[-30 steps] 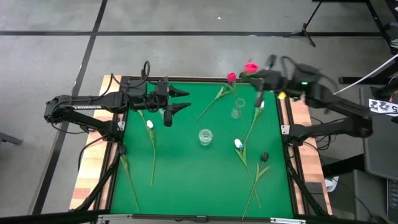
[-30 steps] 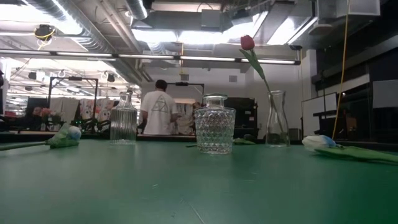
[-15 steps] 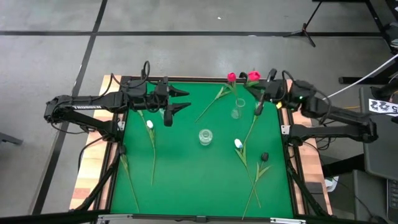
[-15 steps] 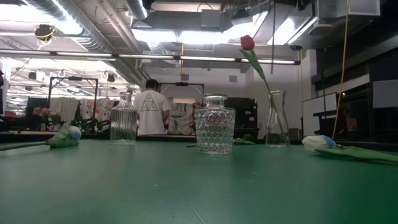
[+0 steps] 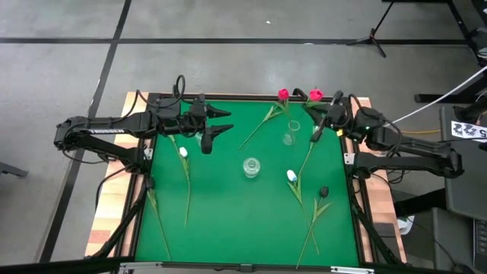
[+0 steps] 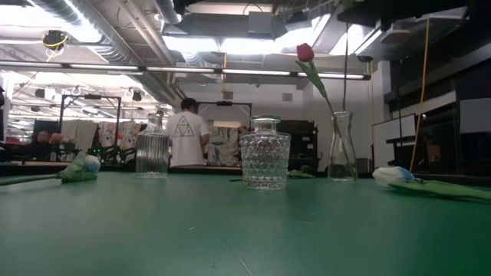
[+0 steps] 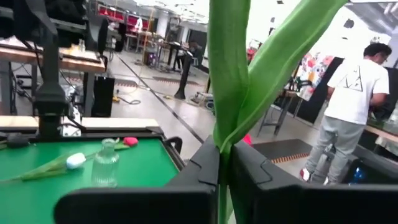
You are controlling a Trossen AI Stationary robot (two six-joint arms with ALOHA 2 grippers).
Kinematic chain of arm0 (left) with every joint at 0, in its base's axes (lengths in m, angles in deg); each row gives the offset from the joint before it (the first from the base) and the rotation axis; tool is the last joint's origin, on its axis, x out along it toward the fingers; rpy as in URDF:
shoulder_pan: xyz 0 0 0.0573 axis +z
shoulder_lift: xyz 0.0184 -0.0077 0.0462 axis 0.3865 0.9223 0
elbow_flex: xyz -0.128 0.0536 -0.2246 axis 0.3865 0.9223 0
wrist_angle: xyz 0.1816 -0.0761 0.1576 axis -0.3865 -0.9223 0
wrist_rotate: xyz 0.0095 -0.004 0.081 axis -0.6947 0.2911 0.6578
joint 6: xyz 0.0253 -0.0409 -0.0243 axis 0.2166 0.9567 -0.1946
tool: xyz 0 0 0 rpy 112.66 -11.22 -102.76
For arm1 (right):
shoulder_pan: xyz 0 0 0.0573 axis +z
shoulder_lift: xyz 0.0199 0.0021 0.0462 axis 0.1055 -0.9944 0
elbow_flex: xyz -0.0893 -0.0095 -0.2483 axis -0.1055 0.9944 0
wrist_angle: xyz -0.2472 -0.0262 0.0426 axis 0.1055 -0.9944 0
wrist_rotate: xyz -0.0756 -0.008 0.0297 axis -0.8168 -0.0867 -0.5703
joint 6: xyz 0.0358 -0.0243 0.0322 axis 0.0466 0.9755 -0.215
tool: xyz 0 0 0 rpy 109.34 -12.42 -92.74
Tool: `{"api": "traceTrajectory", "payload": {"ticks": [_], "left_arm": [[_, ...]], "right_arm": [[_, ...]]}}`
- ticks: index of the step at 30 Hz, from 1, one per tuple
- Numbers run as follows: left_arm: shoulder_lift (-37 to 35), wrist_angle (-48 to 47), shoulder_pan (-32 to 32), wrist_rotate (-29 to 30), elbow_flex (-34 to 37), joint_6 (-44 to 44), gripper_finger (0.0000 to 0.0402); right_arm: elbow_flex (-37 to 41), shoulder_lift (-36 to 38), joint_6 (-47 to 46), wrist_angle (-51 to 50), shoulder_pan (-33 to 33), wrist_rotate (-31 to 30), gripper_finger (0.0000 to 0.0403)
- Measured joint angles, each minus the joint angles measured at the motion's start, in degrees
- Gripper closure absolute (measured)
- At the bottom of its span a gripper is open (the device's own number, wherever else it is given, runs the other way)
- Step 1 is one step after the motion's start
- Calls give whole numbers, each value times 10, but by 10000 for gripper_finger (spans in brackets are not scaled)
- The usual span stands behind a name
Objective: Sort flowers into vase by color
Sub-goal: Put the right red tulip into the right transparent vase, then put the red tulip into the right transparent vase
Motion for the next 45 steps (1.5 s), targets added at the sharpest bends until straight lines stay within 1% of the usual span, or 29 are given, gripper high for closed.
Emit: {"api": "traceTrajectory", "payload": {"ticks": [4,11,16,19,25,31,33,35,37,41,45], "left_arm": [[0,0,0,1,0,0,204],[0,-1,0,2,0,0,204],[0,-11,0,2,0,0,204],[0,-11,0,2,0,0,204],[0,-11,0,6,0,2,204],[0,-11,0,7,0,2,204],[0,-11,0,19,0,2,204],[0,-11,0,38,0,4,204],[0,-11,0,47,0,7,204],[0,-17,0,48,0,11,204],[0,-52,1,63,-1,17,204]], "right_arm": [[18,-1,-25,9,0,-5,374],[48,-2,-40,34,0,-17,371],[85,-7,-58,92,-2,-27,371],[110,-10,-79,131,-18,-29,370],[144,-11,-121,129,-38,-30,370],[145,-20,-122,123,-38,-30,370],[145,-29,-134,105,-38,-28,365],[145,-40,-143,100,-38,-27,351],[145,-52,-146,100,-38,-19,329],[145,-62,-145,104,-38,-10,274],[145,-63,-146,104,-38,5,217]]}}
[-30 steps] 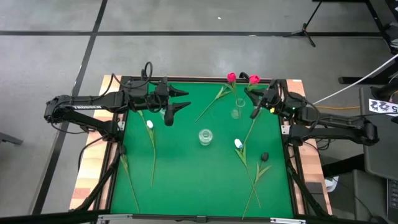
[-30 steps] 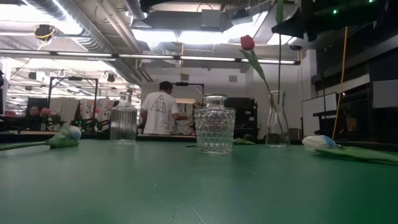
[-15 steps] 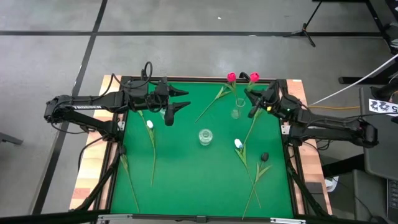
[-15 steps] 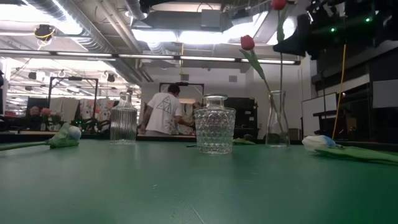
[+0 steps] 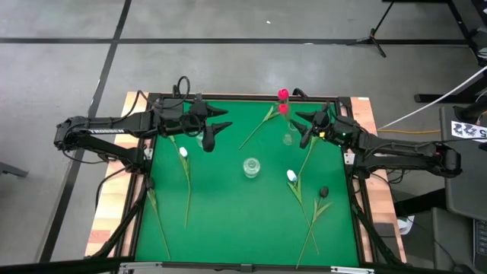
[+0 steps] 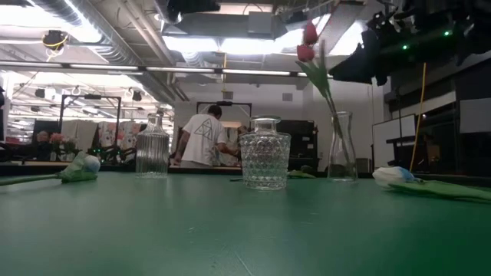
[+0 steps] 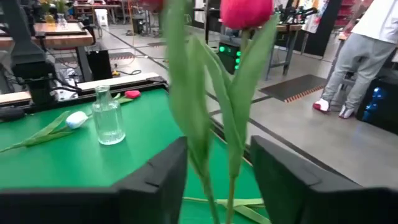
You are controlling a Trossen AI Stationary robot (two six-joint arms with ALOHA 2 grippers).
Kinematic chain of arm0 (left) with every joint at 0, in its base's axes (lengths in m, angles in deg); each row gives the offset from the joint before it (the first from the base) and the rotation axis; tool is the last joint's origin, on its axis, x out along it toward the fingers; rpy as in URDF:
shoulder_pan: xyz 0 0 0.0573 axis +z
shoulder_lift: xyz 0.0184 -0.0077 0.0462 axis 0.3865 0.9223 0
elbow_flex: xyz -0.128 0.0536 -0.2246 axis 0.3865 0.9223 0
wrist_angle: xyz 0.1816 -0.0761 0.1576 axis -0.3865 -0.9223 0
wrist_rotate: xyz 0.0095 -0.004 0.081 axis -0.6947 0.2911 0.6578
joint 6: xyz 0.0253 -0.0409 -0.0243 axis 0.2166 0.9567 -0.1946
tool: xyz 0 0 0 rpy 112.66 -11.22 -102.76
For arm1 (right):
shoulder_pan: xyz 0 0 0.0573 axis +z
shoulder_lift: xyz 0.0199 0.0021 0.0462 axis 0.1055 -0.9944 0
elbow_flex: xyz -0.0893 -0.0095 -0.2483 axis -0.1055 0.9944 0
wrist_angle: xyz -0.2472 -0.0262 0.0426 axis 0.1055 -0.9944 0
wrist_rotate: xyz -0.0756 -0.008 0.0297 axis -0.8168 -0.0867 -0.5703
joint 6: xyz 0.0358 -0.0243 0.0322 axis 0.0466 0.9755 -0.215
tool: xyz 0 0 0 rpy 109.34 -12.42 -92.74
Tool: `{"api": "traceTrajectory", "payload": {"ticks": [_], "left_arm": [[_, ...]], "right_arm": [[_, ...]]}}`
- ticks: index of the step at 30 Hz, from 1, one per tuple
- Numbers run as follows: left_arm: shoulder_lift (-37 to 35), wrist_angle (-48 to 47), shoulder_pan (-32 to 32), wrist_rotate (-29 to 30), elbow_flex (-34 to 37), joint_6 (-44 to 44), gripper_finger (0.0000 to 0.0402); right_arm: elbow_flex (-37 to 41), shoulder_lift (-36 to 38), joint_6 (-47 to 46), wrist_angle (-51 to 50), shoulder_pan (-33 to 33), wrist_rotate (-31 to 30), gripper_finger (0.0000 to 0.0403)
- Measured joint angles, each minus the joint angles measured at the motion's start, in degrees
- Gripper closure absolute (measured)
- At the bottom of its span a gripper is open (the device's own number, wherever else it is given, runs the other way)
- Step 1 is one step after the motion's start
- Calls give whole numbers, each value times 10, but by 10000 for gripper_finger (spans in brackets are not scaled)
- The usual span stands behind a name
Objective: Sort flowers into vase by color
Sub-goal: Put the red tulip into the right transparent vase
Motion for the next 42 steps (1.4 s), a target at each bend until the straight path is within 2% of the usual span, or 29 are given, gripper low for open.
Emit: {"api": "traceTrajectory", "payload": {"ticks": [4,9,13,20,22,25,28,32,42], "left_arm": [[-1,-56,0,66,0,70,204],[-8,-200,-4,121,0,213,204],[-8,-344,-7,170,0,367,204],[1,-648,-9,274,0,726,204],[5,-690,-11,281,5,815,204],[5,-688,-10,279,33,909,204],[4,-668,-6,263,63,924,204],[3,-633,14,209,112,935,204],[3,-507,120,118,205,848,204]], "right_arm": [[-1,1,-3,7,0,5,179],[-19,2,1,16,0,6,169],[-32,2,13,16,1,11,169],[-34,2,15,12,1,11,168],[-34,2,15,12,1,11,168],[-34,2,15,12,1,11,168],[-34,2,15,11,1,11,168],[-34,2,15,11,1,11,168],[-34,2,15,11,1,12,168]]}}
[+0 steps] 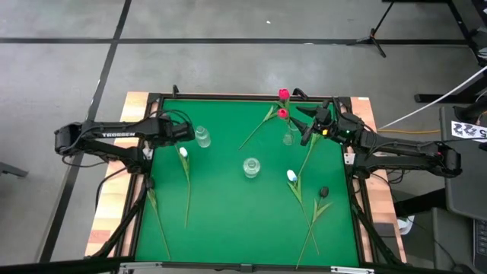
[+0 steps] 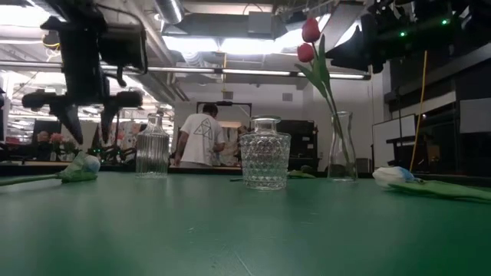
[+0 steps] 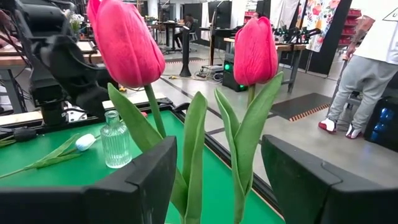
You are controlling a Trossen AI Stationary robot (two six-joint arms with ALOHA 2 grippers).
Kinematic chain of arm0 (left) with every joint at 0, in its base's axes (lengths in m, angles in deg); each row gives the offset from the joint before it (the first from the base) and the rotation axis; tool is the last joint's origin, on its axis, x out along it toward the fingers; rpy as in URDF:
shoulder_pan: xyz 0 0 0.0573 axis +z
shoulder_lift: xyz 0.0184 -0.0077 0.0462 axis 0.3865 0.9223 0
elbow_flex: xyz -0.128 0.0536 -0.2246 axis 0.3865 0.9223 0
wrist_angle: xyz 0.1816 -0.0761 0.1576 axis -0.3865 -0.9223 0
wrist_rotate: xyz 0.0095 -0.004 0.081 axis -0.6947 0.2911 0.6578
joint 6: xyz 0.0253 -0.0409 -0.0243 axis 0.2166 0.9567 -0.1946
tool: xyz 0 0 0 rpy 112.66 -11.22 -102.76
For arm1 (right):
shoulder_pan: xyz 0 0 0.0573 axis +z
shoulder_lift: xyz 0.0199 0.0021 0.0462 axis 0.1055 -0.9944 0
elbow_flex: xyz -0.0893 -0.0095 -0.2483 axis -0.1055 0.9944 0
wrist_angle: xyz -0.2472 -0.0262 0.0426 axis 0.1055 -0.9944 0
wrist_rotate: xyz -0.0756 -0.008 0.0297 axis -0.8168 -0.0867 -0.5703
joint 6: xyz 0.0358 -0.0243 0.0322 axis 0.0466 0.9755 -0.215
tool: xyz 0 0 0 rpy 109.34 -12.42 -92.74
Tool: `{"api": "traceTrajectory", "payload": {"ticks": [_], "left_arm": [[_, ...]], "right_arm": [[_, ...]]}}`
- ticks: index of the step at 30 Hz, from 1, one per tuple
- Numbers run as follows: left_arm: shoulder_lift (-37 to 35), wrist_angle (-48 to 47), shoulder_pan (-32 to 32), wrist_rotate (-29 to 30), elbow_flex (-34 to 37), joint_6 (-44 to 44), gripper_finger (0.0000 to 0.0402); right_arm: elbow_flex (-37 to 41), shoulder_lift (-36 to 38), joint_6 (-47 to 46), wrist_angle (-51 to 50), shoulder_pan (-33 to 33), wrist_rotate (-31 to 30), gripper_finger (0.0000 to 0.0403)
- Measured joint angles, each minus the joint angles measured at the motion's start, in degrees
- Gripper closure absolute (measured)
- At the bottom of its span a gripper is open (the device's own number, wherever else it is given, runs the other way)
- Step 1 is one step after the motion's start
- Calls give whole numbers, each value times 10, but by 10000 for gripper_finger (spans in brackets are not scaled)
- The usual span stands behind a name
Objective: Sort flowers into vase by color
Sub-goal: Put the red tulip into the right transparent vase
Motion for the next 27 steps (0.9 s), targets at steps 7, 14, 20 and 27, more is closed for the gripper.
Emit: {"api": "traceTrajectory", "payload": {"ticks": [7,14,20,27], "left_arm": [[0,21,65,-22,28,-25,204],[1,111,106,-56,85,-45,204],[1,169,121,-64,123,-40,205],[3,236,130,-58,157,-57,273]], "right_arm": [[0,0,0,0,0,4,168],[0,0,0,0,0,5,168],[0,0,0,0,0,6,168],[0,0,0,0,0,6,168]]}}
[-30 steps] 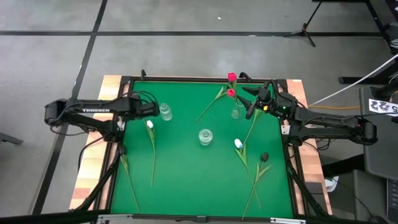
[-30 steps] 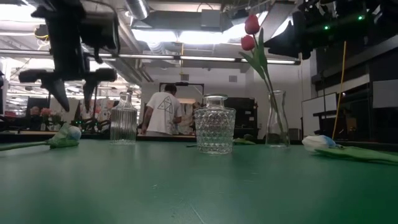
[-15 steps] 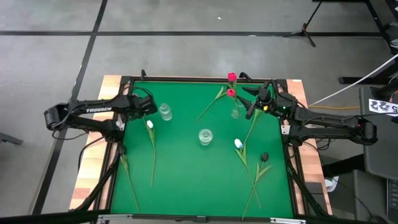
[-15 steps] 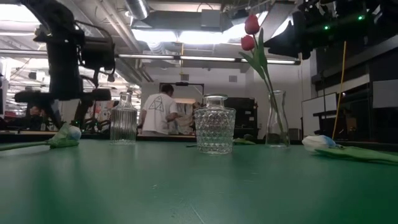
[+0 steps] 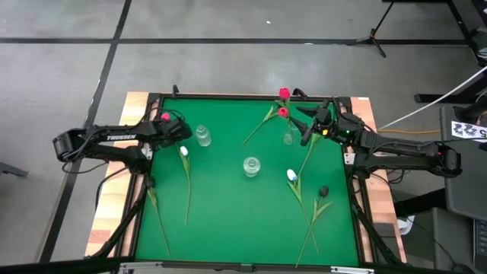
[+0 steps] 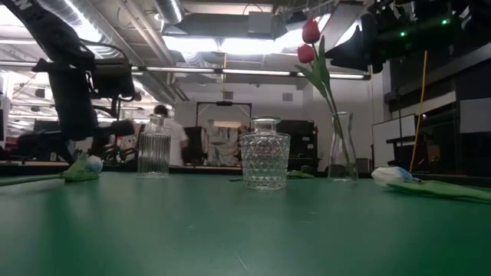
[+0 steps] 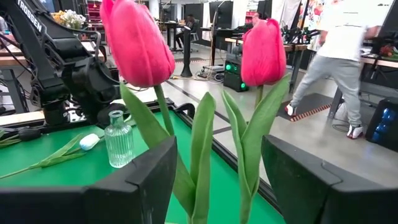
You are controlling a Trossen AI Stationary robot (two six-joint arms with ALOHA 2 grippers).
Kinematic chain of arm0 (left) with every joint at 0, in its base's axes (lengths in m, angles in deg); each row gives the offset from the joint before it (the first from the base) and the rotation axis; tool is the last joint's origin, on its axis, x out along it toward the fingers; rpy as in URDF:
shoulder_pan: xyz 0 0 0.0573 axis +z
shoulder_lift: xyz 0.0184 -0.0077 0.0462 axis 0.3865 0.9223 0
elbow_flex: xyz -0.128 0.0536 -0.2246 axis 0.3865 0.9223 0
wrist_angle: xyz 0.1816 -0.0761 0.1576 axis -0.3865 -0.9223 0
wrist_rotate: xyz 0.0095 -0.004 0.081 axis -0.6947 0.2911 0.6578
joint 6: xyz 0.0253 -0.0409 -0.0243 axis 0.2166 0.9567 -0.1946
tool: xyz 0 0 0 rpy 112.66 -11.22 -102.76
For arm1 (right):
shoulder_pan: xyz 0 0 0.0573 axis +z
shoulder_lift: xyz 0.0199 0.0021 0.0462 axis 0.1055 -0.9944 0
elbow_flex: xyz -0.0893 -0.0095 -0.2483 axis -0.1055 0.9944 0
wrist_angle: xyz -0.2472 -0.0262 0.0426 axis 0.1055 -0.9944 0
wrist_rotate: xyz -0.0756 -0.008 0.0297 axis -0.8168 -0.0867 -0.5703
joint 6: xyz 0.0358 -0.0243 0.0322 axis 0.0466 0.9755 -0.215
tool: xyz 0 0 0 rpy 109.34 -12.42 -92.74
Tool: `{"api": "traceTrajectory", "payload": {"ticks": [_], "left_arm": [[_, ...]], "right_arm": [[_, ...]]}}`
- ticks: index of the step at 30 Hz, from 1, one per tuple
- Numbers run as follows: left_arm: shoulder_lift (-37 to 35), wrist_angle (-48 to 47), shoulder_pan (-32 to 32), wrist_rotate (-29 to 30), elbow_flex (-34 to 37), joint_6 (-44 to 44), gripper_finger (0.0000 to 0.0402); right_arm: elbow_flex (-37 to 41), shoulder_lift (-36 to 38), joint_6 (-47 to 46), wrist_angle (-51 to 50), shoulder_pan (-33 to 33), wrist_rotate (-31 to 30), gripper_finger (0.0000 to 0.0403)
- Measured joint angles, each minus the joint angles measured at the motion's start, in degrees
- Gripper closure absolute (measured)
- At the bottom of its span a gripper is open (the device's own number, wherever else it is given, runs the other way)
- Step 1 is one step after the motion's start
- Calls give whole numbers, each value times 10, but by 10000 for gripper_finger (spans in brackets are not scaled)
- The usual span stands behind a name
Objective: Sort flowers into vase by color
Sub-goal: Put the red tulip into the right transparent vase
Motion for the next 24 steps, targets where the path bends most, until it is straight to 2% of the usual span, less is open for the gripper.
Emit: {"api": "traceTrajectory", "payload": {"ticks": [11,17,24], "left_arm": [[-14,-1,-1,0,5,-16,389],[-54,39,-2,-19,6,-17,390],[-113,61,-1,18,-1,-23,395]], "right_arm": [[0,0,0,0,0,0,168],[0,0,0,1,0,0,169],[0,0,0,2,0,0,169]]}}
